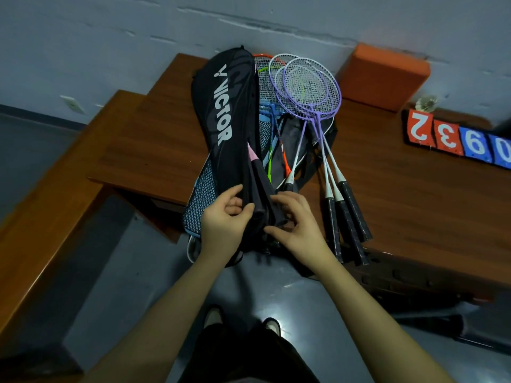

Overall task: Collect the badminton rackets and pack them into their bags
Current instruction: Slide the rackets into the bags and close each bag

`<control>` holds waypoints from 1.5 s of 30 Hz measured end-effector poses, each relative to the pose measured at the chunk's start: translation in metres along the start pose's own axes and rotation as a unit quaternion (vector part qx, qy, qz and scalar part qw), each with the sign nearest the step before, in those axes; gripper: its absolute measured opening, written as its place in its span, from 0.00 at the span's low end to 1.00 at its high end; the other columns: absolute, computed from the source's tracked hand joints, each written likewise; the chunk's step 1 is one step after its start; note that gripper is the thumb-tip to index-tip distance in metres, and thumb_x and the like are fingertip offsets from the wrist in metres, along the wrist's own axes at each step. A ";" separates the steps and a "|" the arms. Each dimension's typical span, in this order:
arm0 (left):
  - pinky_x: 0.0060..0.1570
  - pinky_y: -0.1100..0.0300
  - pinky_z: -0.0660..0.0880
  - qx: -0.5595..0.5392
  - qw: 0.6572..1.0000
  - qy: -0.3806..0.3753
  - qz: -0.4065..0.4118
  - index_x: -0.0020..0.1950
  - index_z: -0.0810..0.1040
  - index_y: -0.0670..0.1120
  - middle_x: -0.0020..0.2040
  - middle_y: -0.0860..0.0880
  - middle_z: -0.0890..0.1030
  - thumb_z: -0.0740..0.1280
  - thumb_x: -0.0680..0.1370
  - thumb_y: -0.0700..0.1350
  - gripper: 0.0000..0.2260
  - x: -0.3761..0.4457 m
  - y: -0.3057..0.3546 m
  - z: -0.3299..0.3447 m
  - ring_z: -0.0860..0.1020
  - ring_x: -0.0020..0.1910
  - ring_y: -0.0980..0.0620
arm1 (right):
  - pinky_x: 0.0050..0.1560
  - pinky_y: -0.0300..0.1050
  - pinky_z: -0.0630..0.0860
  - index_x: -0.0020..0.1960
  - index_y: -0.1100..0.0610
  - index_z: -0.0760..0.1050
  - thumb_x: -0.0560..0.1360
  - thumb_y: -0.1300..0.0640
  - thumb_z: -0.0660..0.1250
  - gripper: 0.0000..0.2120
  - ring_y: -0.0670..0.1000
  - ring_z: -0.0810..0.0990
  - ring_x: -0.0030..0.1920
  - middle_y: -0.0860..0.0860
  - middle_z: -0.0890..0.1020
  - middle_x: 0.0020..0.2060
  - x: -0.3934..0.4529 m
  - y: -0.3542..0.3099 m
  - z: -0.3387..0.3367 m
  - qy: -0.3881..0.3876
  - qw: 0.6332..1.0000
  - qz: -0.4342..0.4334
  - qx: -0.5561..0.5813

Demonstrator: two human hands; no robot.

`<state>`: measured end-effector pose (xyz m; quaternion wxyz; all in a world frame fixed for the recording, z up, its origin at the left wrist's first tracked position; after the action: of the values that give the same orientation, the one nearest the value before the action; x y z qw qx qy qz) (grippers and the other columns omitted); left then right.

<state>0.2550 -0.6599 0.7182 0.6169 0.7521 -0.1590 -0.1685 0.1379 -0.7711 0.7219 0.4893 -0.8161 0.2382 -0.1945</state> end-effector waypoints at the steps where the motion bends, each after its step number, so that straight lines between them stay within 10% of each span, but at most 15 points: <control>1: 0.41 0.70 0.72 0.008 1.000 0.011 0.022 0.59 0.78 0.44 0.37 0.53 0.77 0.72 0.70 0.37 0.17 -0.001 0.005 -0.002 0.74 0.34 0.60 | 0.64 0.48 0.71 0.62 0.57 0.72 0.66 0.61 0.73 0.26 0.50 0.72 0.62 0.50 0.72 0.59 -0.001 0.000 -0.001 -0.004 1.000 0.004 0.027; 10: 0.40 0.70 0.74 -0.001 0.998 0.037 0.053 0.52 0.79 0.45 0.38 0.52 0.78 0.72 0.70 0.36 0.12 0.000 0.027 -0.023 0.74 0.34 0.60 | 0.49 0.37 0.74 0.55 0.58 0.75 0.69 0.72 0.70 0.19 0.46 0.80 0.47 0.51 0.82 0.47 0.007 -0.014 -0.003 -0.018 0.979 0.056 0.195; 18: 0.36 0.60 0.76 0.171 0.969 0.007 0.180 0.49 0.79 0.47 0.37 0.54 0.76 0.71 0.70 0.41 0.08 0.010 0.052 -0.032 0.75 0.34 0.56 | 0.57 0.37 0.72 0.54 0.62 0.78 0.68 0.71 0.71 0.16 0.49 0.78 0.58 0.57 0.79 0.57 0.021 -0.023 0.008 0.020 0.981 0.000 0.192; 26: 0.38 0.71 0.74 0.084 0.995 0.024 0.057 0.47 0.79 0.45 0.37 0.55 0.78 0.72 0.70 0.35 0.09 0.009 0.038 -0.036 0.76 0.35 0.62 | 0.50 0.40 0.74 0.54 0.54 0.76 0.66 0.64 0.72 0.18 0.46 0.78 0.46 0.57 0.78 0.46 0.020 -0.014 0.026 0.006 0.969 0.041 0.243; 33: 0.41 0.71 0.76 -0.029 0.999 0.021 -0.015 0.49 0.78 0.41 0.41 0.48 0.80 0.73 0.69 0.34 0.10 0.012 0.042 -0.037 0.78 0.36 0.61 | 0.59 0.39 0.71 0.53 0.51 0.79 0.65 0.59 0.75 0.16 0.49 0.76 0.57 0.55 0.78 0.55 0.022 -0.014 0.028 0.020 0.982 0.014 0.187; 38: 0.44 0.69 0.77 -0.040 0.999 0.017 -0.026 0.49 0.78 0.42 0.42 0.47 0.80 0.73 0.69 0.35 0.11 0.013 0.044 -0.036 0.79 0.39 0.56 | 0.59 0.46 0.74 0.62 0.59 0.76 0.70 0.68 0.69 0.20 0.53 0.79 0.58 0.57 0.81 0.57 0.017 -0.013 0.030 -0.042 0.913 0.124 0.387; 45: 0.43 0.68 0.77 -0.105 0.993 0.023 -0.053 0.46 0.79 0.42 0.41 0.47 0.81 0.73 0.69 0.34 0.09 0.015 0.049 -0.034 0.80 0.38 0.59 | 0.46 0.38 0.76 0.68 0.50 0.70 0.63 0.49 0.77 0.35 0.53 0.81 0.51 0.55 0.80 0.58 0.018 -0.008 0.034 -0.097 0.799 0.185 0.563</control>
<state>0.2818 -0.6459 0.7714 0.6864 0.6940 -0.0865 -0.1994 0.1724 -0.7546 0.7154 0.9099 -0.3516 0.1846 -0.1203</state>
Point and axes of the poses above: each hand's wrist, its own x-axis towards the middle knuckle, its own z-axis out of the palm, y = z × x, the point moved 5 cm from there along x, towards the middle knuckle
